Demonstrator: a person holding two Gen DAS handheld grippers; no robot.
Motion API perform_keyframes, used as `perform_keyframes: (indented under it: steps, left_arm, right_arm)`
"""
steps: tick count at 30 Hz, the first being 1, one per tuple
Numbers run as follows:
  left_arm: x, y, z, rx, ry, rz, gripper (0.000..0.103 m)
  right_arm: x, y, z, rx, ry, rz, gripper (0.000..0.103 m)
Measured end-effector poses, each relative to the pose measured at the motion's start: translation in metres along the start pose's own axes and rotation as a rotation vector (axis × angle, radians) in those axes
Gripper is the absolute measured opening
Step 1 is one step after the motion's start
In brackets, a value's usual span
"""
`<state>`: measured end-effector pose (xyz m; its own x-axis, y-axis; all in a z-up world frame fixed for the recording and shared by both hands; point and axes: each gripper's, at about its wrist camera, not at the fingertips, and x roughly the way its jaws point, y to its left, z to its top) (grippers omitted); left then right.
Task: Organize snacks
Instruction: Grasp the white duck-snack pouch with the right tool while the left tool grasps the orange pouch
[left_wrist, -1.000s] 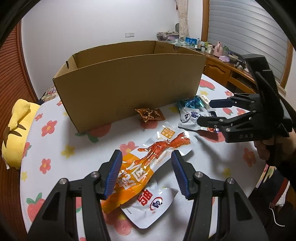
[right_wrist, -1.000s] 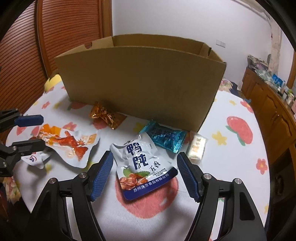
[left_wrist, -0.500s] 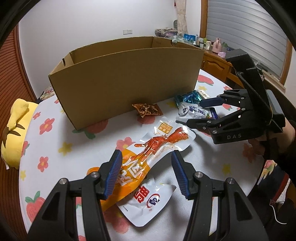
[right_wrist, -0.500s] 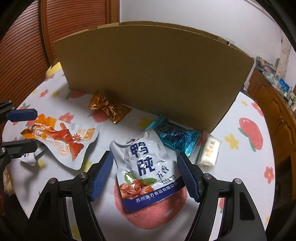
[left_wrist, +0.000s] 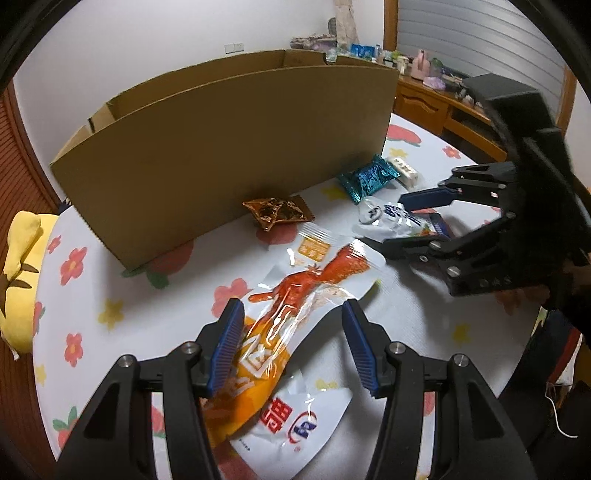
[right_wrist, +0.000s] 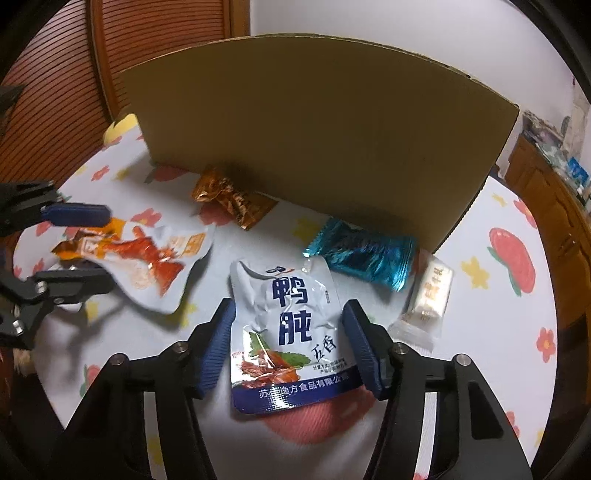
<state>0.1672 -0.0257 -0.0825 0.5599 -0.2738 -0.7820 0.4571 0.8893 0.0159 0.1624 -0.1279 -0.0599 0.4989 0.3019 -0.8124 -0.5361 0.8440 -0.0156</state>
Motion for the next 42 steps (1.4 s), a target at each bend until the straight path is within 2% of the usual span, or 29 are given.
perform_keyframes:
  steps: [6,11,19,25,30,33,34,42]
  left_arm:
    - [0.009,0.001,0.006,-0.002,0.03,-0.012,0.055]
    - [0.017,0.004,0.008,0.002,0.047,0.019,0.055]
    - [0.028,0.01,0.008,-0.001,0.083,0.039,0.056]
    - [0.032,0.01,0.012,-0.005,0.081,0.035,0.056]
    - [0.032,0.009,0.014,0.005,0.071,0.024,0.045]
    - [0.032,0.009,0.014,0.009,0.065,0.027,0.041]
    - [0.032,0.01,0.015,0.009,0.06,0.027,0.023]
    - [0.024,0.014,0.013,-0.012,0.028,0.017,0.023]
  right_arm:
    - [-0.011,0.002,-0.015,0.011,-0.006,0.013,0.06]
    - [-0.017,0.003,-0.025,-0.003,-0.022,-0.012,0.061]
    - [-0.018,0.005,-0.029,0.007,-0.055,-0.025,0.061]
    - [-0.017,0.005,-0.03,0.012,-0.059,-0.021,0.062]
    - [-0.017,0.005,-0.031,0.014,-0.06,-0.019,0.062]
    - [-0.017,0.005,-0.031,0.014,-0.06,-0.02,0.062]
    - [-0.017,0.005,-0.031,0.014,-0.06,-0.019,0.062]
    - [-0.016,0.005,-0.031,0.015,-0.06,-0.019,0.062]
